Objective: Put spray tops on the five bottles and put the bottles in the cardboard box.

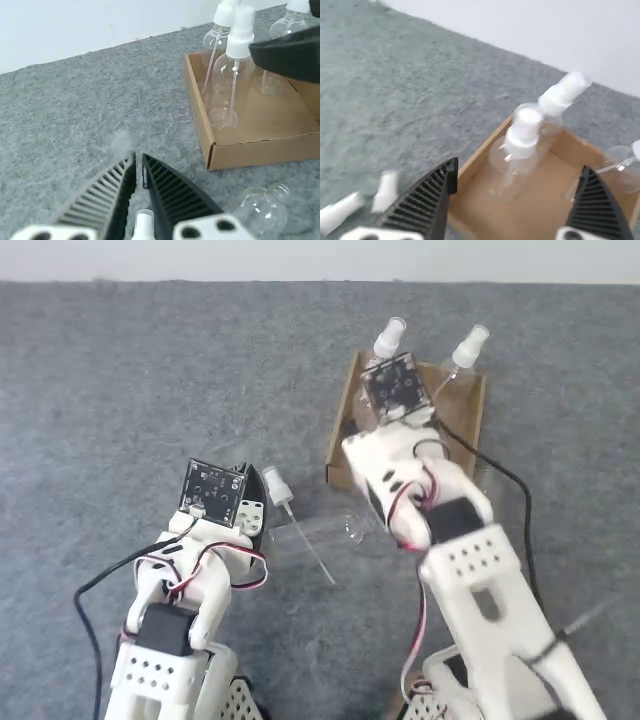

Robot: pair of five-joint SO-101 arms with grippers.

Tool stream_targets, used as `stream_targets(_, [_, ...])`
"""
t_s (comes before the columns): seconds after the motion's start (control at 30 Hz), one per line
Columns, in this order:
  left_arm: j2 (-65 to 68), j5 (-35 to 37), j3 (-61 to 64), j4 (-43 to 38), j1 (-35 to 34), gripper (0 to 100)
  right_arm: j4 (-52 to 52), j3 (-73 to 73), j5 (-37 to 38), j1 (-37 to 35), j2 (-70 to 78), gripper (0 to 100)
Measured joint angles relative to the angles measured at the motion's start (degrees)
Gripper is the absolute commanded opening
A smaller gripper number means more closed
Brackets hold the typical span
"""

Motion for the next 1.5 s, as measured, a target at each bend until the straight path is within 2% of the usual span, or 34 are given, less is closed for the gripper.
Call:
stream_targets(0.17, [0.0, 0.0, 0.0, 0.0, -0.4, 1, 12.8, 0.0, 0.0, -7.1, -6.8, 29.4])
stream_targets(0.23, [0.0, 0.0, 0.0, 0.0, -1.3, 1, 15.0, 0.8, -1.8, -9.9, -7.5, 24.7])
stream_targets(0.37, [0.0, 0.0, -1.1, 0.0, -9.1, 1, 15.5, 3.5, -9.4, -15.6, -7.4, 14.0])
stream_targets(0.47, [0.0, 1.8, -2.2, -2.0, -16.8, 1, 15.5, 3.7, -16.5, -19.0, -5.4, 11.2])
stream_targets(0.63, [0.0, 3.3, -2.2, -3.3, -23.0, 1, 13.8, 3.8, -24.6, -21.0, 1.6, 18.4])
stream_targets(0.87, [0.0, 3.4, -2.2, -3.3, -23.9, 1, 12.5, 3.8, -28.2, -21.3, 9.3, 33.5])
stream_targets(1.23, [0.0, 3.4, -2.2, -3.3, -22.6, 1, 13.2, 3.8, -34.7, -21.6, 9.9, 34.4])
stream_targets(1.5, [0.0, 3.4, -2.2, -3.3, -21.4, 1, 13.2, 2.5, -44.7, -21.6, 11.4, 34.3])
